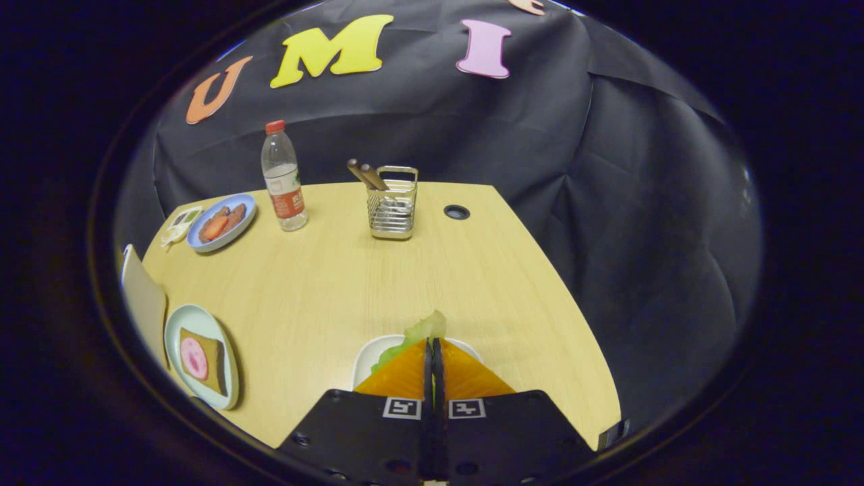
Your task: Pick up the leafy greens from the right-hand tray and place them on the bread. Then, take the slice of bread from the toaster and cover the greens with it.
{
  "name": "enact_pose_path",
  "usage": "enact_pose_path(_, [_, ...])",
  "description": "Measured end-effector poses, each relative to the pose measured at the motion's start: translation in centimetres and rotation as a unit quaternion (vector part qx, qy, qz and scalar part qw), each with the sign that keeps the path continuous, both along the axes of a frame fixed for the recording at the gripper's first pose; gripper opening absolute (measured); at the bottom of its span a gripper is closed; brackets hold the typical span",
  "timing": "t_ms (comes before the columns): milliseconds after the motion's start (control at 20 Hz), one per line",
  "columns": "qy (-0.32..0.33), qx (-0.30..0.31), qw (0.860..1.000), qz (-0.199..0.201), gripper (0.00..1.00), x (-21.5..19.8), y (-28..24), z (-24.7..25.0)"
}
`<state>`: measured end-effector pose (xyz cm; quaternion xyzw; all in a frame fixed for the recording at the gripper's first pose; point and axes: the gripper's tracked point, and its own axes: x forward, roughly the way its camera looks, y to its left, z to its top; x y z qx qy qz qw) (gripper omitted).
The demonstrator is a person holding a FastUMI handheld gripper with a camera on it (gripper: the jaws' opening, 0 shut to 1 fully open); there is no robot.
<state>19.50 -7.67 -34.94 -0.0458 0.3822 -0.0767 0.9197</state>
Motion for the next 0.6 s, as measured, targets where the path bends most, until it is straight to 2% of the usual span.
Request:
enact_pose_path(100, [-0.018,-0.001,1.0,0.0,0.0,-1.6,2.0,2.2])
enact_pose_path(250, [-0.039,-0.008,0.999,0.021,0.0,-3.8,5.7,5.7])
enact_pose_path(600, [-0.043,0.014,0.994,0.096,0.0,-8.2,17.2,9.8])
